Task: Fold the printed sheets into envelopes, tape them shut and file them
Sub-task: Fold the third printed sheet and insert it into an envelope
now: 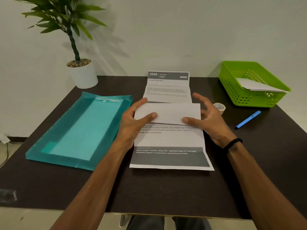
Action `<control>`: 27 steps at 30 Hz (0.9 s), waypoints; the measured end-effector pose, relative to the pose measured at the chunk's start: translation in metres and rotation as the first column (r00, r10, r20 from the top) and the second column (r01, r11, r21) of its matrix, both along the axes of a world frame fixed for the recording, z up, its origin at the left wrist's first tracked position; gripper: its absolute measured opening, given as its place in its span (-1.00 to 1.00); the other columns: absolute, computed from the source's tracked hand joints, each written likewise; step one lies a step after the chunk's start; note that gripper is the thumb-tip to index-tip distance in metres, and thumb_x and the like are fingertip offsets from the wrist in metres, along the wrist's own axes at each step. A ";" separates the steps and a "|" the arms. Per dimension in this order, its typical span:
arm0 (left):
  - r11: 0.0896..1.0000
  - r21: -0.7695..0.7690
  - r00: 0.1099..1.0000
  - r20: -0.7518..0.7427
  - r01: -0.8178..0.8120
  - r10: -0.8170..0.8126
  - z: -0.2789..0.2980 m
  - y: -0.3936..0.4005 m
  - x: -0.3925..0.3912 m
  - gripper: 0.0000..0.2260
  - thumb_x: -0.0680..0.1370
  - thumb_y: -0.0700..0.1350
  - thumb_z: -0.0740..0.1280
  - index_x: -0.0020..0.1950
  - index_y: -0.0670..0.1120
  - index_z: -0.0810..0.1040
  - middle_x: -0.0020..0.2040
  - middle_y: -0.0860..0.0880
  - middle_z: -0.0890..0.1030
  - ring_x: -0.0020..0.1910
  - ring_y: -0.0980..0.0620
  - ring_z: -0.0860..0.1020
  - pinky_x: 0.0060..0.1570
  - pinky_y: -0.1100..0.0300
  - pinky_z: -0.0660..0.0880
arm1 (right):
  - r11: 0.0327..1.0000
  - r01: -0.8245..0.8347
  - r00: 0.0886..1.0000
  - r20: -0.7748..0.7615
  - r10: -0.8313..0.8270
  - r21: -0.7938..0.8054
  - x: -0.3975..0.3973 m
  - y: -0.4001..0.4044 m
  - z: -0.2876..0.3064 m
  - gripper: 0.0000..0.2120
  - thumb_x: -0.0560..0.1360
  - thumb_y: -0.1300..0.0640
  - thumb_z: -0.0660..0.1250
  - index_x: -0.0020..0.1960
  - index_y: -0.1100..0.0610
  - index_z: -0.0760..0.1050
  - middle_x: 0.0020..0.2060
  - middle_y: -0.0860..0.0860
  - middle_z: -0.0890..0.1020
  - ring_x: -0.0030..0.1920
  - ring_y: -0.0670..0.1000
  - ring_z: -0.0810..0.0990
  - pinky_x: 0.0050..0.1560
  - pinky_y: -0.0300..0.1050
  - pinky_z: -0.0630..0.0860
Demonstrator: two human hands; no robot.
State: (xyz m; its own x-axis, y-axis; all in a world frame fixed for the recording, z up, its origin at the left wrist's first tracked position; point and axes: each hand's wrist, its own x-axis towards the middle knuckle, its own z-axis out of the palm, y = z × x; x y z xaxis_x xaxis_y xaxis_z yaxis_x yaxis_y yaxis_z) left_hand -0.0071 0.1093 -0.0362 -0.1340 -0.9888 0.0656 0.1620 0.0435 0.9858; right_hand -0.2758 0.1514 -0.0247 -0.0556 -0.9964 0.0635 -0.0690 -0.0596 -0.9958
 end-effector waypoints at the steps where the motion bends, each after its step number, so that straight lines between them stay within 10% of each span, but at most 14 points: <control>1: 1.000 -0.007 1.000 0.017 -0.002 0.002 -0.001 0.000 0.000 -0.37 0.39 -0.15 0.64 0.43 0.06 0.55 0.30 0.02 0.65 0.28 0.01 0.63 0.25 -0.01 0.61 | 1.000 -0.006 1.000 -0.020 0.006 0.005 0.000 0.000 0.000 -0.04 0.27 0.15 0.68 0.55 -0.16 0.31 0.23 0.05 0.71 0.19 0.09 0.73 0.09 0.11 0.70; 6: 0.997 -0.076 0.974 0.225 -0.014 0.031 -0.003 0.004 -0.003 -0.08 0.39 -0.05 0.66 0.56 0.34 0.20 0.40 -0.01 0.56 0.26 0.01 0.63 0.16 -0.04 0.66 | 0.991 0.110 0.993 0.048 -0.107 -0.080 0.001 -0.002 -0.002 -0.21 0.38 0.32 0.62 0.51 0.00 0.40 0.15 0.02 0.75 0.12 0.08 0.75 0.02 0.02 0.71; 12: 0.993 -0.118 0.948 0.315 0.004 0.033 0.000 0.007 -0.008 -0.66 0.56 -0.03 0.50 0.33 0.00 0.59 0.11 0.07 0.74 0.01 0.09 0.73 0.07 -0.01 0.68 | 0.980 0.168 0.972 0.181 -0.148 -0.103 -0.003 -0.006 -0.007 -0.52 0.50 0.34 0.52 0.39 0.22 0.51 0.16 0.12 0.74 0.15 0.18 0.74 0.15 0.13 0.68; 27: 0.994 0.103 0.999 -0.017 -0.037 0.039 0.005 -0.001 -0.003 -0.83 0.65 -0.24 0.33 0.20 -0.10 0.64 0.04 -0.02 0.74 -0.04 0.06 0.70 -0.12 0.24 0.61 | 0.981 0.182 0.980 0.097 -0.174 -0.071 -0.007 -0.015 -0.006 -0.80 0.57 0.44 0.37 0.04 0.16 0.60 -0.24 -0.14 0.76 -0.18 -0.16 0.74 -0.11 -0.30 0.62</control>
